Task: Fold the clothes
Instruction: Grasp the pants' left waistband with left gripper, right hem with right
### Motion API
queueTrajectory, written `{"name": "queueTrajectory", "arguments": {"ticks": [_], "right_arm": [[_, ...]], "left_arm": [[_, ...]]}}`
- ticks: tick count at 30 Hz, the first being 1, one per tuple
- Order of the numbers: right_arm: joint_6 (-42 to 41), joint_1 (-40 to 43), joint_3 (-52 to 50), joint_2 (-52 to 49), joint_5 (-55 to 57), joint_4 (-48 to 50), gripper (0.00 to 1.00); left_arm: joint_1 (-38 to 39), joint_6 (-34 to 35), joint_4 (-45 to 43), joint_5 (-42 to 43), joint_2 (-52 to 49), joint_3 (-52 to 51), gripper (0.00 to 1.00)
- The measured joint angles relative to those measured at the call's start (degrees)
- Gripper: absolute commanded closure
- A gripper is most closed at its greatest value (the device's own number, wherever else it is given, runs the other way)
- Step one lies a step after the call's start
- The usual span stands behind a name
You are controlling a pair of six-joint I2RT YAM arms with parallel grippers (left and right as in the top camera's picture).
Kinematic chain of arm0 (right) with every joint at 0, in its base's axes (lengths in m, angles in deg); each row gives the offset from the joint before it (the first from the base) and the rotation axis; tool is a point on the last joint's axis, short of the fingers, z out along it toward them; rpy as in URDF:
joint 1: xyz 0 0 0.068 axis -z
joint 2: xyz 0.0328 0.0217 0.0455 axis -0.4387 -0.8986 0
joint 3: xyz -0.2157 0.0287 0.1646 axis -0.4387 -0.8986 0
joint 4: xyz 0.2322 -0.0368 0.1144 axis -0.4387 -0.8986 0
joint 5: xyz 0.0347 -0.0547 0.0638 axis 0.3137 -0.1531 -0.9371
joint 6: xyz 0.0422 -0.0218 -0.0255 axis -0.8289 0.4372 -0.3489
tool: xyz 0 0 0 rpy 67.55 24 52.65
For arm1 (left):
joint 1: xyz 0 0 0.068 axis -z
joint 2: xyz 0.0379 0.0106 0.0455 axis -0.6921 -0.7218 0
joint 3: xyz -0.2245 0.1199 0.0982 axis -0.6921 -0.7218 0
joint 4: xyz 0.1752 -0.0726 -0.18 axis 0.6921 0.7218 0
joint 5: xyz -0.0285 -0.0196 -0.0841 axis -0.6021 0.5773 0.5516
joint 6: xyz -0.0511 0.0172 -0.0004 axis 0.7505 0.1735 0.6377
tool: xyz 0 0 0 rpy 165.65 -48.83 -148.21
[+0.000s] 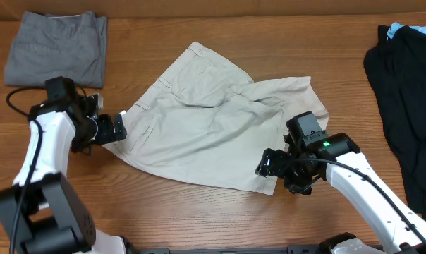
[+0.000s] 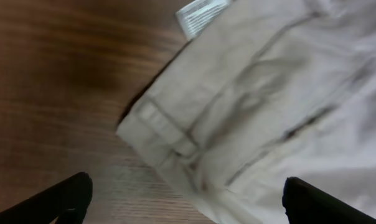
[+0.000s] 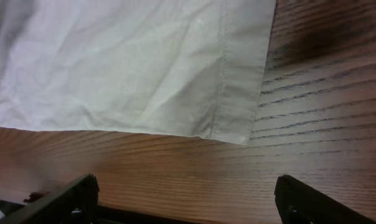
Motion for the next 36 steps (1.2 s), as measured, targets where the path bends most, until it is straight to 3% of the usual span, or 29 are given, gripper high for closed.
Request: {"name": "queueTrajectory", "arguments": {"ticks": [7, 15, 20, 22, 23, 36], "right_arm": [[-0.17, 0.00, 0.00, -2.12, 0.90, 0.79, 0.07], [-0.17, 0.00, 0.00, -5.51, 1.05, 1.22, 0.08], [-0.26, 0.00, -0.46, -7.43, 1.07, 4.02, 0.15], [-0.22, 0.00, -1.07, -8.76, 1.05, 5.01, 0.16], [-0.17, 0.02, -1.44, -9.49, 1.05, 4.98, 0.16], [-0.39, -3.43, -2.05, -10.73, 0.87, 5.07, 0.17]], "left_arm": [[0.00, 4.85, -1.31, -6.23, -7.98, 0.04, 0.00], [0.00, 5.33, -3.74, -8.37, -10.19, 0.04, 0.00], [0.00, 5.51, -5.27, -7.10, -10.19, 0.04, 0.01], [0.00, 5.53, -6.47, -5.46, -10.19, 0.04, 0.23], [0.00, 5.73, -6.86, -4.81, -10.19, 0.04, 0.27], [-0.04, 6.36, -7.30, -2.54, -10.25, 0.04, 0.32]]}}
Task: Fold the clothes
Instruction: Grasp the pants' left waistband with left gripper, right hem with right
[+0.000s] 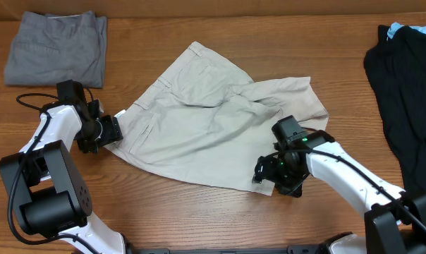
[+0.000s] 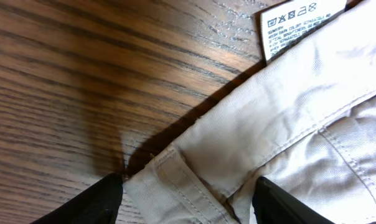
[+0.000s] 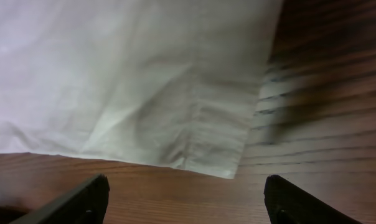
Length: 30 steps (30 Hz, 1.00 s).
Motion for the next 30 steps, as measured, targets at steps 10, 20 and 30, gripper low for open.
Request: {"name": "queueTrajectory", "arguments": {"ticks": [10, 20, 30], "right_arm": [[-1.27, -0.83, -0.28, -2.62, 2.32, 0.72, 0.18], [-2.45, -0.79, -2.51, -2.54, 2.51, 3.41, 0.41], [-2.99, -0.79, -3.26, -2.58, 2.12, 4.26, 0.70]], "left_arm": [[0.00, 0.00, -0.81, 0.02, 0.00, -0.61, 0.34], [0.00, 0.00, -0.87, 0.02, 0.00, -0.72, 0.43], [0.00, 0.02, -0.87, 0.07, 0.00, -0.72, 0.50]]}}
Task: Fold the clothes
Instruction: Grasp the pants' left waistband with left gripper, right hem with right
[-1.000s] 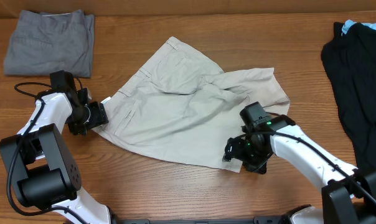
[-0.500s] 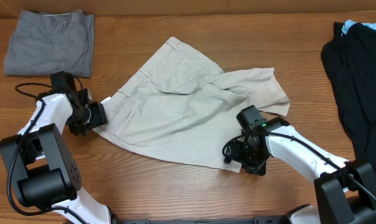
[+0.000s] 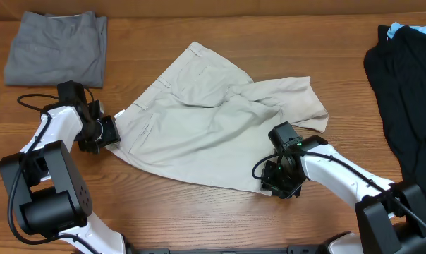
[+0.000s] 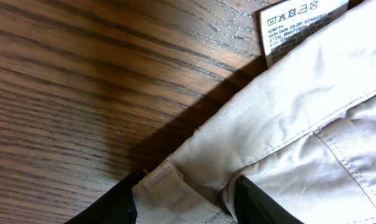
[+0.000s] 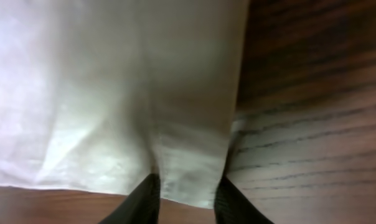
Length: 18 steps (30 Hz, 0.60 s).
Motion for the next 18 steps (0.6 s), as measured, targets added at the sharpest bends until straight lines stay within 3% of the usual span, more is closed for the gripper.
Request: {"name": "queueTrajectory", "arguments": {"ticks": [7, 11, 13, 18], "right_arm": [[0.07, 0.00, 0.00, 0.00, 0.15, 0.04, 0.71], [-0.09, 0.00, 0.00, 0.00, 0.35, -0.02, 0.96], [-0.04, 0.00, 0.00, 0.00, 0.57, -0.26, 0.96], [0.07, 0.00, 0.02, 0.00, 0.55, -0.70, 0.96]], "left_arm": [[0.00, 0.00, 0.00, -0.02, 0.00, 0.00, 0.50], [0.00, 0.02, 0.00, 0.00, 0.00, 0.00, 0.52], [0.00, 0.15, 0.00, 0.13, 0.00, 0.00, 0.54], [0.00, 0.24, 0.00, 0.83, 0.00, 0.00, 0.78]]}}
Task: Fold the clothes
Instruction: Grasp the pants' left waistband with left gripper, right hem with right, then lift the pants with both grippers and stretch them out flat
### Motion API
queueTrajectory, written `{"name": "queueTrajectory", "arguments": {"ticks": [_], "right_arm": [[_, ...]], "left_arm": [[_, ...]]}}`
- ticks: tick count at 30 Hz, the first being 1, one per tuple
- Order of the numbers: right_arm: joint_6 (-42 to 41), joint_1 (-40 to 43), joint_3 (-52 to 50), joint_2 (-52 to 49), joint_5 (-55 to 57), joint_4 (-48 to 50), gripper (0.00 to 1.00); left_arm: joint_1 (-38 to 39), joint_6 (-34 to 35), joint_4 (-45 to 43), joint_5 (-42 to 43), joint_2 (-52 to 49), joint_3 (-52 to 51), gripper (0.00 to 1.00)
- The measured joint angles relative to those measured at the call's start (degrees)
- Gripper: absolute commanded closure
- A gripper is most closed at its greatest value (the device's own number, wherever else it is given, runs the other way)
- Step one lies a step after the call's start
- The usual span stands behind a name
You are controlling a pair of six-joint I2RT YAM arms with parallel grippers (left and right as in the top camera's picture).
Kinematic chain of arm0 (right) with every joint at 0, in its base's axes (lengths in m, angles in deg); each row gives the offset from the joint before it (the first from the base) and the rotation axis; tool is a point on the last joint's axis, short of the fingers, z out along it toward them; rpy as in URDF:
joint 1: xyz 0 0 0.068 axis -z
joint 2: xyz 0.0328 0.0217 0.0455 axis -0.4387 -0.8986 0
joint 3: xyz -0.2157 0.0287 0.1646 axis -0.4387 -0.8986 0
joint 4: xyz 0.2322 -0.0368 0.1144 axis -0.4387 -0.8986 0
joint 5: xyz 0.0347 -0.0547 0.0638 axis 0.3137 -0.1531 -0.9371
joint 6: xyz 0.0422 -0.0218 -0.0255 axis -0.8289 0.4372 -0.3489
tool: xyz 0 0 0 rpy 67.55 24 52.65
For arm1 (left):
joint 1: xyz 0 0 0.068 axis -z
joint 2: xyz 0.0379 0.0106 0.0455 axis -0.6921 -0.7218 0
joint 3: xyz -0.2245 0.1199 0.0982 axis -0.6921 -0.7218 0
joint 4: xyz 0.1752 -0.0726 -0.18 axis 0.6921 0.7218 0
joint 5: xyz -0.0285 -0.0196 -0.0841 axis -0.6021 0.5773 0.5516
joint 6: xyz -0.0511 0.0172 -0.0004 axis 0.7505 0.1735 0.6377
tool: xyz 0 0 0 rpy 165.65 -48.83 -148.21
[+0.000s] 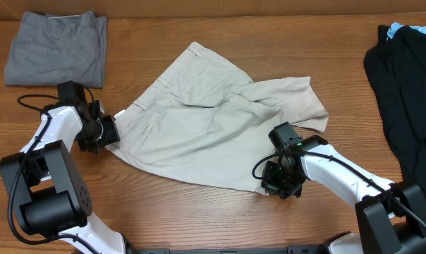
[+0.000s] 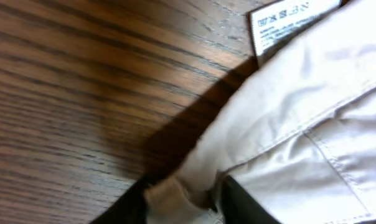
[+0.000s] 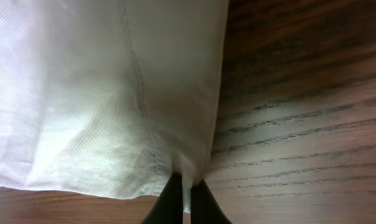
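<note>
Beige shorts (image 1: 213, 120) lie crumpled and spread on the wooden table (image 1: 199, 219). My left gripper (image 1: 108, 131) sits at their left waistband corner. In the left wrist view this gripper (image 2: 185, 202) is shut on the waistband corner, with the white care label (image 2: 287, 22) just beyond. My right gripper (image 1: 273, 185) is at the near right hem corner. In the right wrist view it (image 3: 187, 199) is pinched shut on the hem edge (image 3: 194, 143).
A folded grey garment (image 1: 56, 46) lies at the back left. A pile of black clothing (image 1: 403, 92) with a blue piece (image 1: 403, 29) fills the right edge. A black cable (image 1: 29, 99) loops beside the left arm.
Both pairs of jaws have narrowed. The right fingers, then a little apart round the hem, now pinch it tight. The left fingers have drawn in on the waistband corner.
Both grippers first stood wide open above the shorts' edges, left at the waistband, right at the hem. Then they were closer to those corners, still wide. Later the jaws were partly shut round the cloth, and now both grip it.
</note>
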Motion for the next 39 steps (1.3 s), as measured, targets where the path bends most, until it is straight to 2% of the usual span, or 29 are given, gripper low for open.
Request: {"name": "queueTrajectory", "arguments": {"ticks": [1, 2, 10, 18, 22, 26, 33, 39], "right_arm": [[-0.04, 0.00, 0.00, 0.00, 0.00, 0.00, 0.96], [-0.04, 0.00, 0.00, 0.00, 0.00, -0.11, 0.96], [-1.36, 0.00, 2.27, 0.02, 1.88, -6.40, 0.96], [-2.62, 0.00, 13.92, 6.14, 8.48, -18.45, 0.96], [-2.80, -0.04, 22.99, 11.63, 12.90, -25.75, 0.96], [-2.82, -0.04, 31.78, 15.91, 17.42, -32.13, 0.96], [-2.84, -0.04, 46.29, 18.45, 24.26, -38.77, 0.96], [-2.80, -0.04, 62.14, 18.56, 29.14, -42.10, 0.96]], "left_arm": [[0.00, 0.04, 0.02, 0.24, 0.00, 0.00, 0.83], [0.00, -0.02, 0.07, 0.50, 0.00, 0.00, 0.96], [0.00, 0.00, 5.49, 1.33, 0.02, 0.57, 0.96], [0.00, 0.00, 16.83, 1.95, 0.94, 5.66, 0.96], [0.00, 0.00, 19.63, 4.22, 6.34, 7.65, 0.96], [0.02, 0.02, 20.81, 6.99, 16.11, 9.51, 0.96], [0.02, 1.53, 25.27, 8.68, 30.36, 14.12, 0.96], [0.04, 3.41, 32.74, 9.55, 36.72, 25.86, 0.96]]}}
